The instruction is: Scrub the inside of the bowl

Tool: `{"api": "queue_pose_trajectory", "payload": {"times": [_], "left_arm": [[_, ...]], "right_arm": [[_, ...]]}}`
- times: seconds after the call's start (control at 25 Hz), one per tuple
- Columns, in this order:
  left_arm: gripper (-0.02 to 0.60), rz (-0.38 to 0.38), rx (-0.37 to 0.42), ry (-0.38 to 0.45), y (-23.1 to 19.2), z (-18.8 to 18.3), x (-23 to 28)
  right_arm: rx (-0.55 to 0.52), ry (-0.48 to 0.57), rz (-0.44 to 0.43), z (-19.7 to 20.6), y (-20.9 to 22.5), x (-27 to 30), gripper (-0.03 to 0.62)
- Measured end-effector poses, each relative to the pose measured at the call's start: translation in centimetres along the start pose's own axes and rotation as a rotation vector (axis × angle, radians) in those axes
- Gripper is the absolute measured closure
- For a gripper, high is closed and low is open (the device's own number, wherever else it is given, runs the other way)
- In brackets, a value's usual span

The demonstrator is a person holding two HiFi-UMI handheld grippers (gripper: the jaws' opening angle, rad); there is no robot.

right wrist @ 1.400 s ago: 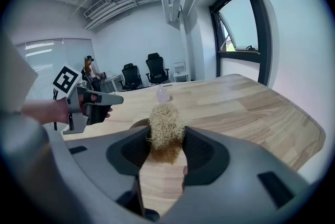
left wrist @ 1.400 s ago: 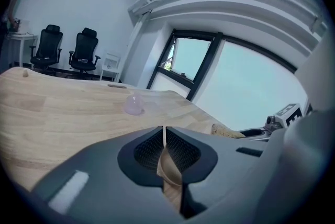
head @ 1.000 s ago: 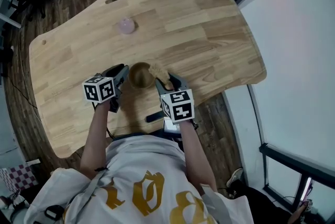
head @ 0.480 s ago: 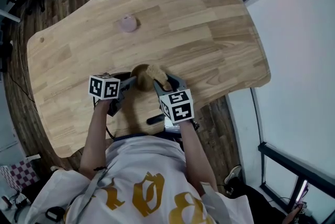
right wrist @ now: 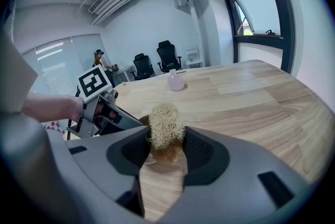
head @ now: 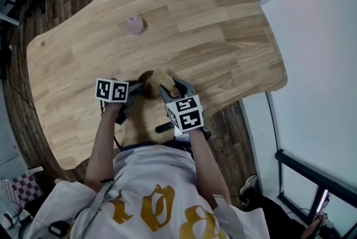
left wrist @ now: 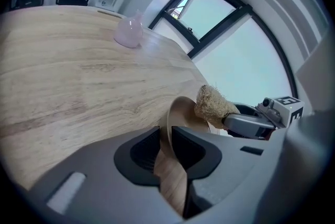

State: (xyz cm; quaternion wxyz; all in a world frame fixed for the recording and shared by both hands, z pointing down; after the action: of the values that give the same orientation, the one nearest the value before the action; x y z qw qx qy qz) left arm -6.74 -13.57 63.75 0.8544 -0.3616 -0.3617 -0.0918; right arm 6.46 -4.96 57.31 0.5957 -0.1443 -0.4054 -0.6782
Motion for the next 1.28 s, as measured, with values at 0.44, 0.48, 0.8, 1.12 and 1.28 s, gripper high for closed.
{"api": "queue_pose_trajectory", "payload": {"times": [0.44,0.48,0.8,1.12,1.28], "left_arm": [[0.541,-0.086,0.077,0.014,0.3,-1.0,-0.9],[0.543,-0.097,0.086,0.015,0.4,-1.1,-1.1],[0.551,-0.176,0.145,0.037,1.3,-1.9,-2.5],[0.549,-0.205,0.190,0.061,3.6,-1.8,-3.7],[0.540,-0.188,0.180,0.078,4.7,-1.3,-3.9]], "right_arm": [[-0.022,-0.019,-0.003,0.3,-1.3,-0.2,0.422],[-0.022,-0.018,-0.006,0.2,-1.6,-0.3,0.422],[-0.065,-0.039,-0.032,0.2,-3.3,-0.5,0.422],[-0.062,-0.089,0.027,1.0,-3.6,-1.1,0.422],[-0.081,-0.108,0.051,1.5,-3.7,-0.9,0.422]]}}
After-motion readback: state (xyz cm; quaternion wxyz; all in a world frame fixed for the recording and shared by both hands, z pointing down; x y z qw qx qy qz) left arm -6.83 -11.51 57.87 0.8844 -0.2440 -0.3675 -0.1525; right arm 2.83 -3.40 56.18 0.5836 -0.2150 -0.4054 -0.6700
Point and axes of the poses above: the fingertips, and each gripper's own axes: x forward along the fingers, y to its right, z out of its underside, the point moved 5 cm from there along -x, backward along the fingers, and after that the axes turned 12 degrees about x, right-handed, at the moved point
